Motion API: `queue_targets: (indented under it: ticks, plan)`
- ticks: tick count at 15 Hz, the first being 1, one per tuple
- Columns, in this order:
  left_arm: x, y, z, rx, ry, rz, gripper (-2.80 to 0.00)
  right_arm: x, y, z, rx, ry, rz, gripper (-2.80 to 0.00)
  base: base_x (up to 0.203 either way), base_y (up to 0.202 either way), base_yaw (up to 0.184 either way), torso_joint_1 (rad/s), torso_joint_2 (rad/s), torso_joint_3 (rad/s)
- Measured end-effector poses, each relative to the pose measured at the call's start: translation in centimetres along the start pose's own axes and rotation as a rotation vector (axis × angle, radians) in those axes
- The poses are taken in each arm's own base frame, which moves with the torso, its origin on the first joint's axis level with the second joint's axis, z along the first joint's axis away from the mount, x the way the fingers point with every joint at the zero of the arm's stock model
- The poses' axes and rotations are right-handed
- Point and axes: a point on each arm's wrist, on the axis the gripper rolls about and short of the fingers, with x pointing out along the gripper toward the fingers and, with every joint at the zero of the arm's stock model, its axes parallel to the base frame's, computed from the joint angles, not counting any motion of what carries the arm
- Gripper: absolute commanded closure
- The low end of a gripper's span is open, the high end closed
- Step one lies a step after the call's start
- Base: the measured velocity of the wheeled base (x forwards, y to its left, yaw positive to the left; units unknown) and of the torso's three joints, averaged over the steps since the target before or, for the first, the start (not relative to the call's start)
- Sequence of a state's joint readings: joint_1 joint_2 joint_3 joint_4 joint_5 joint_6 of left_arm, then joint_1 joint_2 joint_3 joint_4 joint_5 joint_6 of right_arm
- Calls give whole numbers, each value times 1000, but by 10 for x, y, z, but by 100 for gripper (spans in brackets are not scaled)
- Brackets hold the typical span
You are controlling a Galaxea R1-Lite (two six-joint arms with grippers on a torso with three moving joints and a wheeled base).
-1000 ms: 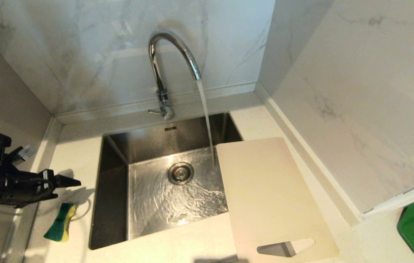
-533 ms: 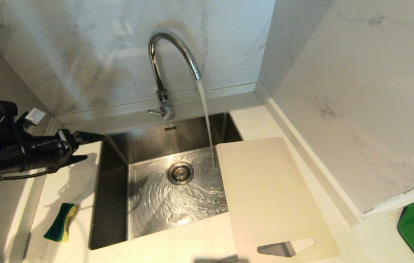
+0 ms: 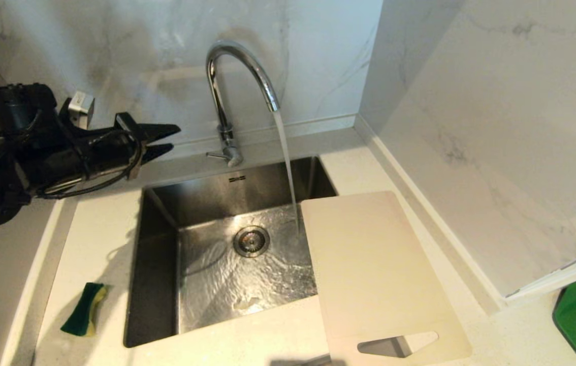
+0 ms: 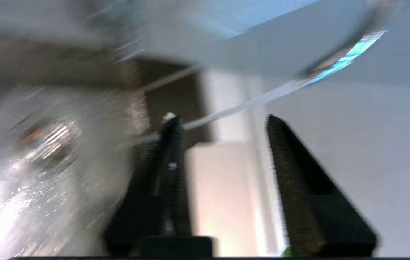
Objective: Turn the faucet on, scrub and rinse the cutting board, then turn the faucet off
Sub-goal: Turn off the tap
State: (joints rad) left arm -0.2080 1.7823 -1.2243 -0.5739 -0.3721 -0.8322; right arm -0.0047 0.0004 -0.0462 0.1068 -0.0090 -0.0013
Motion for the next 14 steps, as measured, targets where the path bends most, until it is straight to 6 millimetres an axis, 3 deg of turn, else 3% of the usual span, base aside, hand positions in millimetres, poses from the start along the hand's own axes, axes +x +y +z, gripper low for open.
queue_targets:
  ticks: [4,11,14]
  plan:
    - [41,-6,-6,27,-17,-111,0,0,0,0,0,0,0,0,0,0,0,0,0,0]
    - [97,15,-9,77,-89,-214,0,0,0,0,0,0,0,0,0,0,0,0,0,0]
    - [112,23,-12,83,-82,-233,0,0,0,0,0,0,0,0,0,0,0,0,0,0]
